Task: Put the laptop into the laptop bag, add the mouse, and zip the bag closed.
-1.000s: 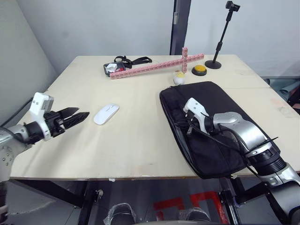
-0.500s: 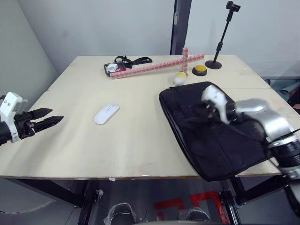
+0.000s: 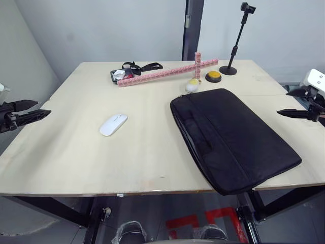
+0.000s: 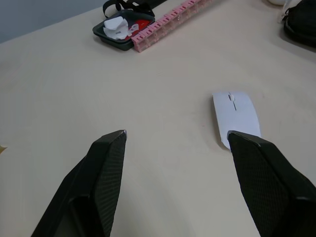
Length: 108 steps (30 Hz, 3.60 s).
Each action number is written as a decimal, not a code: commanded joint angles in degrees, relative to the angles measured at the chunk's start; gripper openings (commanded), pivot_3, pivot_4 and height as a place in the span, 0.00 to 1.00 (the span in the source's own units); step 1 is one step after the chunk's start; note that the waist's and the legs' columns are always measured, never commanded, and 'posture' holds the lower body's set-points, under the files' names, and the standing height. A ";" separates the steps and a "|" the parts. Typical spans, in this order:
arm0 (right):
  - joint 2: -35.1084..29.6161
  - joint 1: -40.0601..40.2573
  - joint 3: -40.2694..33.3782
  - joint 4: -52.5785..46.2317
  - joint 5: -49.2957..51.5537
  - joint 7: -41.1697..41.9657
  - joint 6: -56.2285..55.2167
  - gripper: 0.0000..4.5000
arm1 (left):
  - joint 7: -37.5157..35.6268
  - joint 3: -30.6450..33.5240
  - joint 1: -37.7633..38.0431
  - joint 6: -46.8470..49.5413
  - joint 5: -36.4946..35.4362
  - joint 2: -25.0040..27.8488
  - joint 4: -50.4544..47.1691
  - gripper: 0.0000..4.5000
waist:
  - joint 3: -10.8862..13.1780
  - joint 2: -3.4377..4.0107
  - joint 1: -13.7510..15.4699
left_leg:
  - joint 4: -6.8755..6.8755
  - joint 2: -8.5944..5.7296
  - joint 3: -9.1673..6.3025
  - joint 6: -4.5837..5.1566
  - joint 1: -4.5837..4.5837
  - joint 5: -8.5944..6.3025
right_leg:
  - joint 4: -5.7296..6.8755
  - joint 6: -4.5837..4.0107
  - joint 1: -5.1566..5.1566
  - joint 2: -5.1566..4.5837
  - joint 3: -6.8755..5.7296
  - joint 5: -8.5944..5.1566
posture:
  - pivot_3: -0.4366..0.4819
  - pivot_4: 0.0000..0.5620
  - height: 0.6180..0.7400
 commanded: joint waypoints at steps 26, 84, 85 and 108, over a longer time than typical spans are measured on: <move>14.55 -5.99 -6.72 -11.45 11.17 7.35 3.24 1.00 | -0.88 8.14 9.31 4.42 -2.78 -0.96 -7.06 1.00 | 0.00 -0.02 -0.63 | 0.12 0.00 -0.02 0.17 -0.04 -0.09 | 0.09 -0.87 -0.11 0.02 -0.04 -0.12 | 0.48 0.27 1.00; 18.00 7.75 -9.73 -50.17 30.99 -6.83 29.48 1.00 | 15.52 -16.82 -11.44 -11.49 11.13 -31.23 5.97 1.00 | -0.16 -0.21 1.56 | 0.07 0.00 -0.05 0.10 0.03 -0.07 | 0.03 -0.82 0.02 0.04 -0.03 -0.07 | 0.48 0.27 1.00; 17.89 7.82 -9.74 -50.25 31.01 -6.80 29.50 1.00 | 15.56 -16.99 -11.70 -11.79 11.43 -31.54 6.50 1.00 | -0.16 -0.21 1.60 | 0.07 0.00 -0.05 0.10 0.03 -0.07 | 0.03 -0.82 0.03 0.04 -0.02 -0.07 | 0.48 0.27 1.00; 17.70 7.28 -8.65 -50.58 30.47 -7.04 29.73 1.00 | 15.55 -17.38 -13.83 -14.29 12.82 -32.67 11.60 0.62 | -0.16 -0.21 1.68 | 0.05 0.00 -0.05 0.09 0.03 -0.07 | 0.00 -0.81 0.03 0.04 -0.03 -0.06 | 0.48 0.27 1.00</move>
